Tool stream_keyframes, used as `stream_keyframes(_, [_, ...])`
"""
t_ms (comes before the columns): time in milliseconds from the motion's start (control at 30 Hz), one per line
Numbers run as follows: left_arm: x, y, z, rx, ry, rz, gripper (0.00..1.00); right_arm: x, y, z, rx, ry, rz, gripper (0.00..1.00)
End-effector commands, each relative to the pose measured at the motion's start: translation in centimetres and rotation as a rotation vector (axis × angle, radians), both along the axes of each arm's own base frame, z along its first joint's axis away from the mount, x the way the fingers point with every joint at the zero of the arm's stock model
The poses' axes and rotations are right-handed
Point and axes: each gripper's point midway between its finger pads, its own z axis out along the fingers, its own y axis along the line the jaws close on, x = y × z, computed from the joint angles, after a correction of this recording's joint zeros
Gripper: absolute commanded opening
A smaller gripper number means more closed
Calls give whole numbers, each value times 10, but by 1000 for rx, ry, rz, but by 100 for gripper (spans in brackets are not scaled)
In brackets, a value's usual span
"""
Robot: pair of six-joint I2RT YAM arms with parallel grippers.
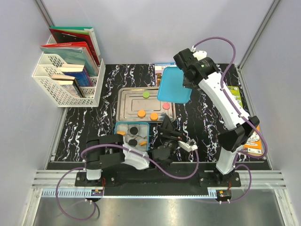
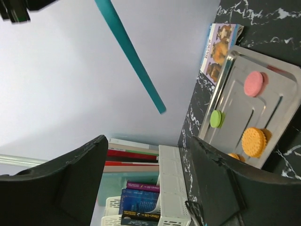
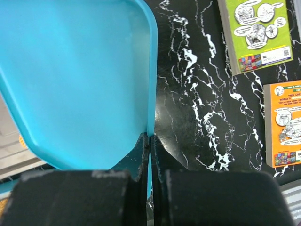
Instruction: Pack the cookies
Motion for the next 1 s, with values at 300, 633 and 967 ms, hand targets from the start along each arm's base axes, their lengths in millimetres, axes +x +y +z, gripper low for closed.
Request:
stream_keyframes(300, [37, 37, 79, -530, -115, 86, 79, -73, 0, 6, -52, 143, 71, 0])
stream_keyframes(633, [70, 41, 72, -574, -130, 136, 70, -98, 14, 4, 38, 154, 117, 0])
stream_keyframes(967, [87, 37, 81, -605, -160, 148, 22, -108, 19, 4, 61, 164, 143, 0])
